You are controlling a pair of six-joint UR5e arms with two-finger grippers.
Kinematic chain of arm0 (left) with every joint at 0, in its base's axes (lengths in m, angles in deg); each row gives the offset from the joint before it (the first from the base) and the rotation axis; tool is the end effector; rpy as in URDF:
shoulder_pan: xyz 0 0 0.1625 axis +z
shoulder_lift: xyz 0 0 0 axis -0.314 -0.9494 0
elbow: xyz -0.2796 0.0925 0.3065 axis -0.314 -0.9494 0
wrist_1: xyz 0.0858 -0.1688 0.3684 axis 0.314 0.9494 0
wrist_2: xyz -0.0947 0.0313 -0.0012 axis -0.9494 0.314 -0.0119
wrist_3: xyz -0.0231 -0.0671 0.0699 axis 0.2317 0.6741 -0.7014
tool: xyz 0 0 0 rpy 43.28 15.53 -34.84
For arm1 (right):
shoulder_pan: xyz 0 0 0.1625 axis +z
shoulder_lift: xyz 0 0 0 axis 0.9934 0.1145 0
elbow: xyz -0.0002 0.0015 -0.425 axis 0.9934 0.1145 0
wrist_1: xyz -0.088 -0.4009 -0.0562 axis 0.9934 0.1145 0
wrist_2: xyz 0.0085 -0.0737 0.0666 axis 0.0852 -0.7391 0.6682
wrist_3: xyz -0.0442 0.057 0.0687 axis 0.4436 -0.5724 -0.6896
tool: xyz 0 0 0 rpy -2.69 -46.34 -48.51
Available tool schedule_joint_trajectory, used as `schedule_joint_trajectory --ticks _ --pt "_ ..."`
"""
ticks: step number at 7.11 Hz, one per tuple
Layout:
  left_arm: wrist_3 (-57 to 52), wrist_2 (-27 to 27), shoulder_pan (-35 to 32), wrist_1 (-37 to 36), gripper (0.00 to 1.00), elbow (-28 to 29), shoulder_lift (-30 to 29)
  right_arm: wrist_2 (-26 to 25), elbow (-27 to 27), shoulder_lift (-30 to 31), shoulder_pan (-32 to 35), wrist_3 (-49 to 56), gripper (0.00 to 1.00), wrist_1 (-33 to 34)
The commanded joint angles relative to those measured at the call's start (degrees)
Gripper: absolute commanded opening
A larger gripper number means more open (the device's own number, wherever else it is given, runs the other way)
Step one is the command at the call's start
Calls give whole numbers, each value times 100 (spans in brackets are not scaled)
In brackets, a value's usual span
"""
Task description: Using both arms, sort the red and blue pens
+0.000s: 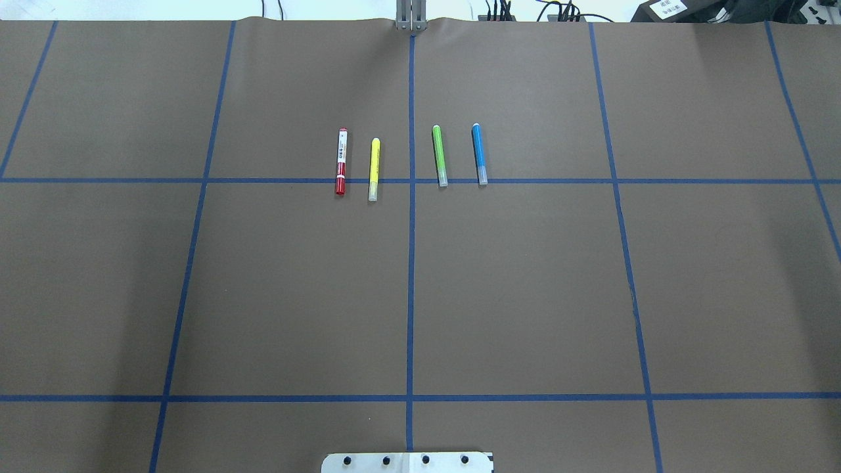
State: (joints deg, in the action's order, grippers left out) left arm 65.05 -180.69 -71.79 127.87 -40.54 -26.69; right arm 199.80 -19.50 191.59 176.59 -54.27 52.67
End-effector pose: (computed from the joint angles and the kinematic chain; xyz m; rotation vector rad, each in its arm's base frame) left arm -0.0621 -0.3800 0.6293 0.2519 0.7970 0.1316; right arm 0.0890 -0.3970 0.6598 0.0399 -0.7307 -0.1042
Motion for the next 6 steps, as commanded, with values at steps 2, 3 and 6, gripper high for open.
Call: schedule_joint_trajectory --ticks 2,3,6 --pt "0 -9 0 0 100 -23 -72 0 -14 -2 0 31 99 -457" --pt "-35 9 9 9 100 -58 -177 9 -5 33 0 14 99 -870" --pt "52 -17 26 -52 100 -6 -449 70 320 -230 -17 -48 99 -988"
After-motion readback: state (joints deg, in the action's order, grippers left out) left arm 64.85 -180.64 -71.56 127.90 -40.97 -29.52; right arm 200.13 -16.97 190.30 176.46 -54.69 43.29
